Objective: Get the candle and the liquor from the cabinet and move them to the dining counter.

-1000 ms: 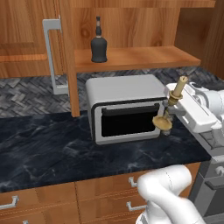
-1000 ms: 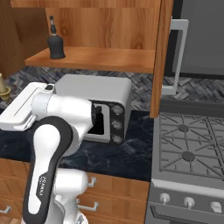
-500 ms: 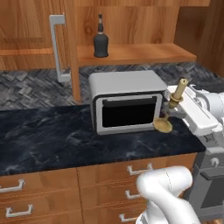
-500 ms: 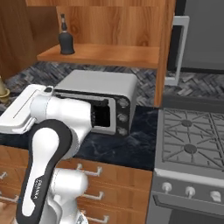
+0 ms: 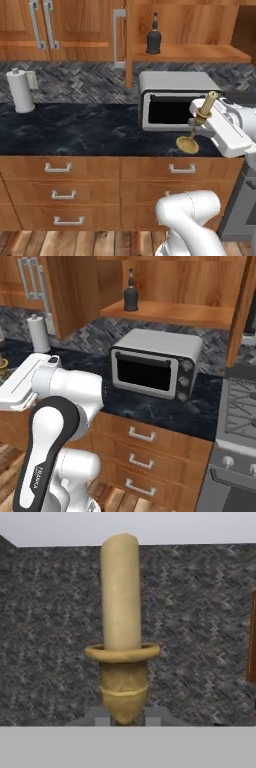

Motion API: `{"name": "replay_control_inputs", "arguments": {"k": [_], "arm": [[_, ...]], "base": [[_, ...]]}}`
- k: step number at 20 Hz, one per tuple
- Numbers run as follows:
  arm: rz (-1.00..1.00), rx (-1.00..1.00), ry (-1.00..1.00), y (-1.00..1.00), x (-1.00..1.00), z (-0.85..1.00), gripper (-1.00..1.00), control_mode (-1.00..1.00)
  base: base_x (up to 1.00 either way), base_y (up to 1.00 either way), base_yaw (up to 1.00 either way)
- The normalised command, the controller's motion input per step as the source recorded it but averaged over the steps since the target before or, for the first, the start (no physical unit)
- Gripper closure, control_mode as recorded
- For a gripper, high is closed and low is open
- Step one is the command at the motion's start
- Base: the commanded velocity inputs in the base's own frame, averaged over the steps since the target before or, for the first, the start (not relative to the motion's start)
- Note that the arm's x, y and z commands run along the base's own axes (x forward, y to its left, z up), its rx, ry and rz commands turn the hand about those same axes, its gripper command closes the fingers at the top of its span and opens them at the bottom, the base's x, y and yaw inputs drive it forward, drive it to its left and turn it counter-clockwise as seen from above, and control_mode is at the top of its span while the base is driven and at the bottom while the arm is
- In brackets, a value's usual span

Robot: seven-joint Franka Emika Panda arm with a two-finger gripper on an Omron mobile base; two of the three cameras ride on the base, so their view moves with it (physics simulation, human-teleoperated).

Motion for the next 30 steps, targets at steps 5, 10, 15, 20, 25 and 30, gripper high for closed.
{"name": "replay_control_inputs", "arguments": {"k": [5,10,15,20,25,30], "arm": [[0.0,0.0,0.0,0.0,0.0,0.0,1.0,1.0],[0.0,0.0,0.0,0.0,0.0,0.0,1.0,1.0],[0.0,0.0,0.0,0.0,0.0,0.0,1.0,1.0],[0.0,0.0,0.0,0.0,0.0,0.0,1.0,1.0],[0.0,0.0,0.0,0.0,0.0,0.0,1.0,1.0],[0.0,0.0,0.0,0.0,0.0,0.0,1.0,1.0]], "base": [[-0.21,0.83,0.41],[-0.26,0.72,0.45],[-0.3,0.64,0.47],[-0.4,0.04,0.52],[-0.32,-0.12,0.55],[-0.02,-0.08,0.6]]}}
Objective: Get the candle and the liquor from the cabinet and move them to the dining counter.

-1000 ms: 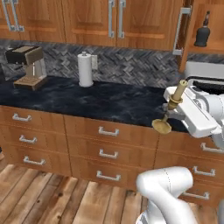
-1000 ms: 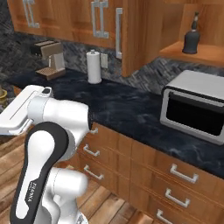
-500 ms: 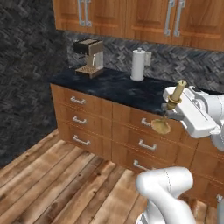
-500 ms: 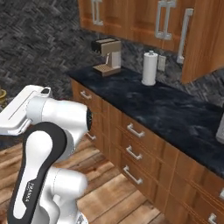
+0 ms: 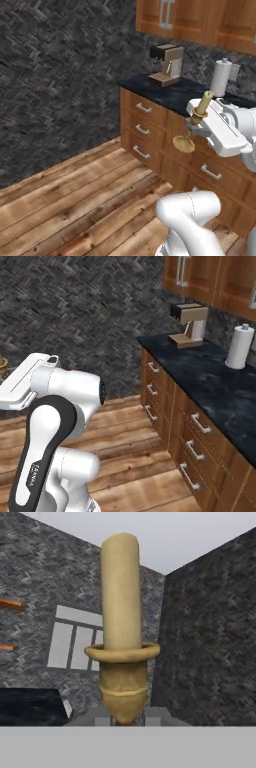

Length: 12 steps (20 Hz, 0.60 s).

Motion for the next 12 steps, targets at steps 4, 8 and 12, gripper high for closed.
{"name": "replay_control_inputs", "arguments": {"k": [4,8,12], "arm": [[0.0,0.0,0.0,0.0,0.0,0.0,1.0,1.0],[0.0,0.0,0.0,0.0,0.0,0.0,1.0,1.0],[0.0,0.0,0.0,0.0,0.0,0.0,1.0,1.0]], "base": [[0.0,-0.05,0.62],[0.0,0.0,0.61],[0.0,0.0,0.62]]}}
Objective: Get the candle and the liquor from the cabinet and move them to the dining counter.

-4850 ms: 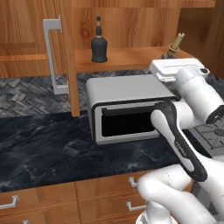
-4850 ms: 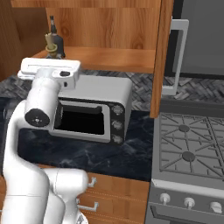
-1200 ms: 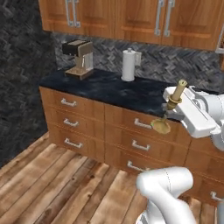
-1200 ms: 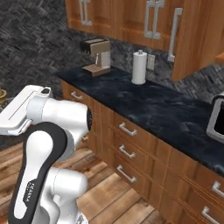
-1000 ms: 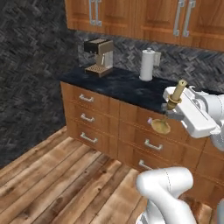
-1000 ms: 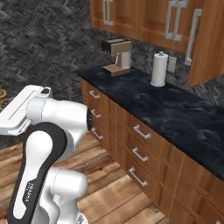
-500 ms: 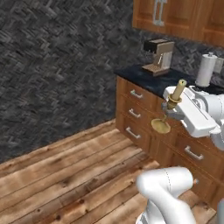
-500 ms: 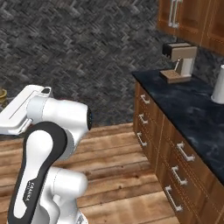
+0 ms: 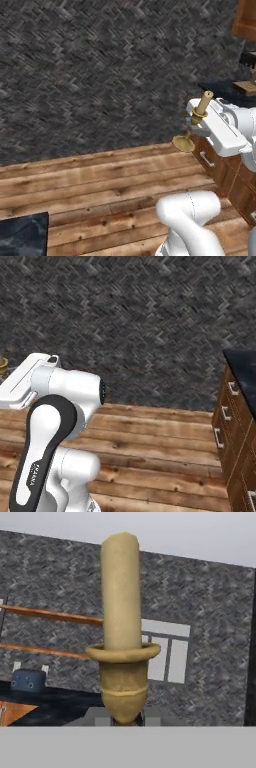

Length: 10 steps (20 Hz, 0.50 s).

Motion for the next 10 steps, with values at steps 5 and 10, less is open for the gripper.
{"name": "replay_control_inputs", "arguments": {"k": [5,10], "arm": [[0.0,0.0,0.0,0.0,0.0,0.0,1.0,1.0],[0.0,0.0,0.0,0.0,0.0,0.0,1.0,1.0]], "base": [[0.0,0.0,0.62],[0.0,-0.01,0.62]]}}
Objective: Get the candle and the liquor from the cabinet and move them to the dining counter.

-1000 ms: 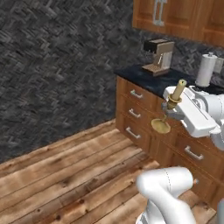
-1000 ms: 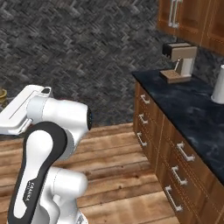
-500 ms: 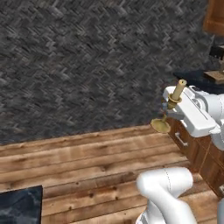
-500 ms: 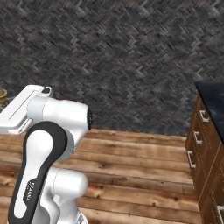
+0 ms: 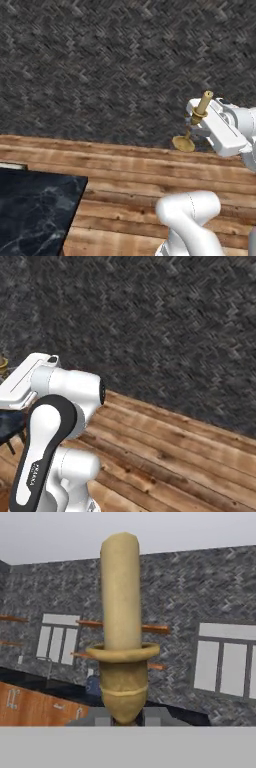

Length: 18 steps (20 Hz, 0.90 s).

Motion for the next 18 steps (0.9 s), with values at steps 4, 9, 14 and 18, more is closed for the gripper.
{"name": "replay_control_inputs", "arguments": {"k": [4,9,14,18], "arm": [[0.0,0.0,0.0,0.0,0.0,0.0,1.0,1.0],[0.0,0.0,0.0,0.0,0.0,0.0,1.0,1.0],[0.0,0.0,0.0,0.0,0.0,0.0,1.0,1.0],[0.0,0.0,0.0,0.0,0.0,0.0,1.0,1.0]], "base": [[0.0,-0.06,0.6],[0.0,-0.08,0.58],[0.0,-0.07,0.57],[0.0,-0.1,0.52]]}}
